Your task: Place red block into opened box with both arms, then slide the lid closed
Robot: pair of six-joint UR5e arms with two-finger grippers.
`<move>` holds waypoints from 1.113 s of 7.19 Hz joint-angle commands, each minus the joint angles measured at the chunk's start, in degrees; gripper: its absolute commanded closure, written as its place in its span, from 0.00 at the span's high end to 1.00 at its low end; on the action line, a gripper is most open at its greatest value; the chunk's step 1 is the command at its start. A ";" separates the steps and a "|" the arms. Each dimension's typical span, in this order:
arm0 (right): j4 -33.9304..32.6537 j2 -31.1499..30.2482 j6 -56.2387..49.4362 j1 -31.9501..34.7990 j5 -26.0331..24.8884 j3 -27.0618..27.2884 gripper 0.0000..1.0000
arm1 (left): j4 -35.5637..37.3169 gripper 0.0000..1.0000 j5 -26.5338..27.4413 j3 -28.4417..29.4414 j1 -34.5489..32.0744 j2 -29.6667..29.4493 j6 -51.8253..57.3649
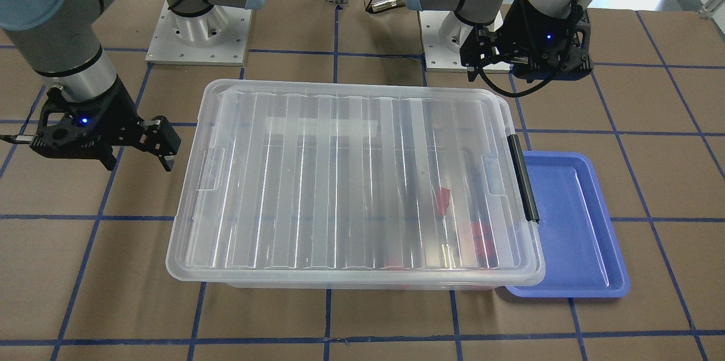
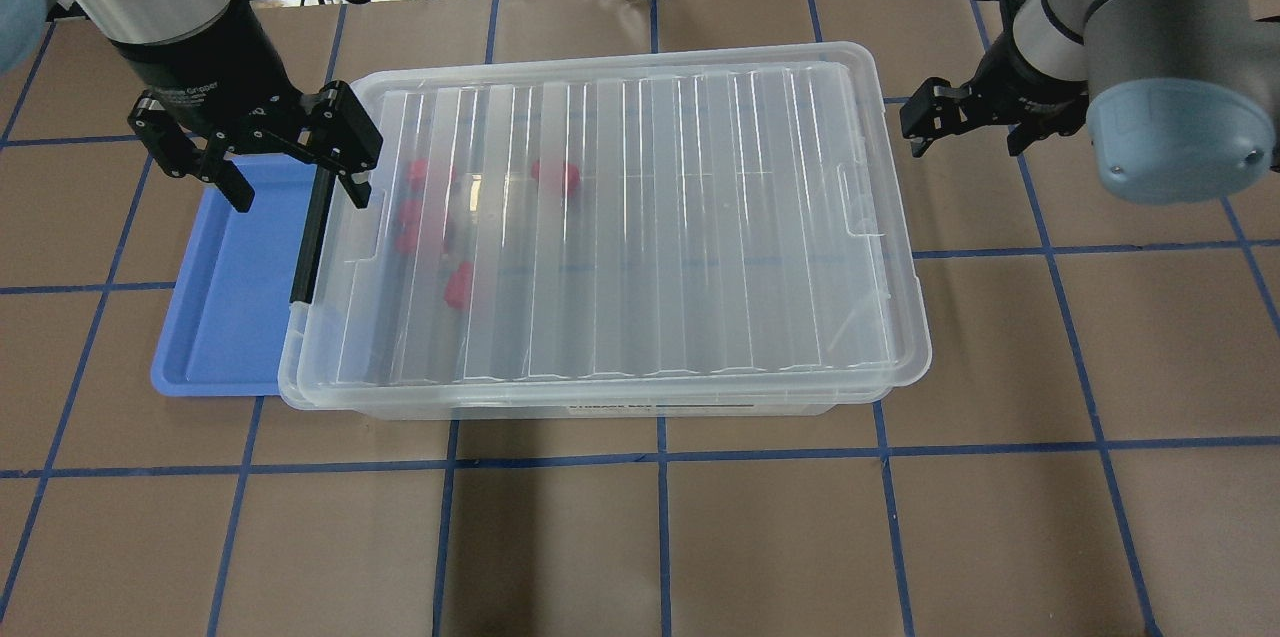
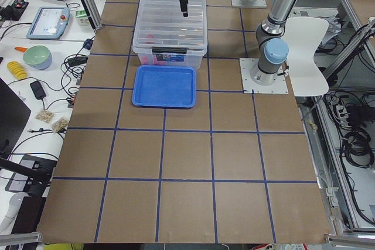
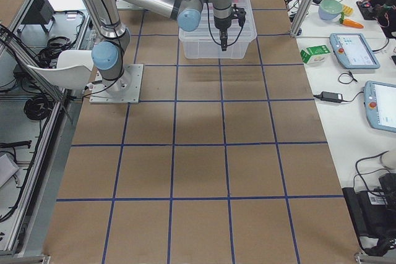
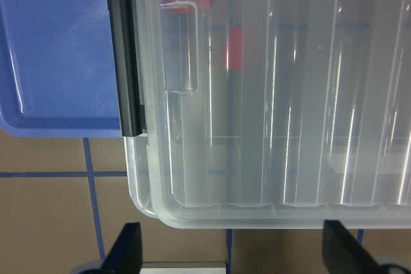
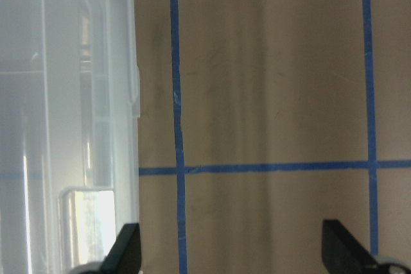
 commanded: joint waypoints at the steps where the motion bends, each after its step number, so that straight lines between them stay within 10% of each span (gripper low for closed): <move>1: 15.19 -2.43 1.51 0.90 -0.36 -9.84 0.96 | 0.00 1.00 -0.09 0.07 -0.09 0.08 -0.01; 8: 21.17 -2.18 11.81 10.49 -2.47 -14.55 1.00 | 0.09 1.00 -0.09 0.07 -0.09 0.17 0.08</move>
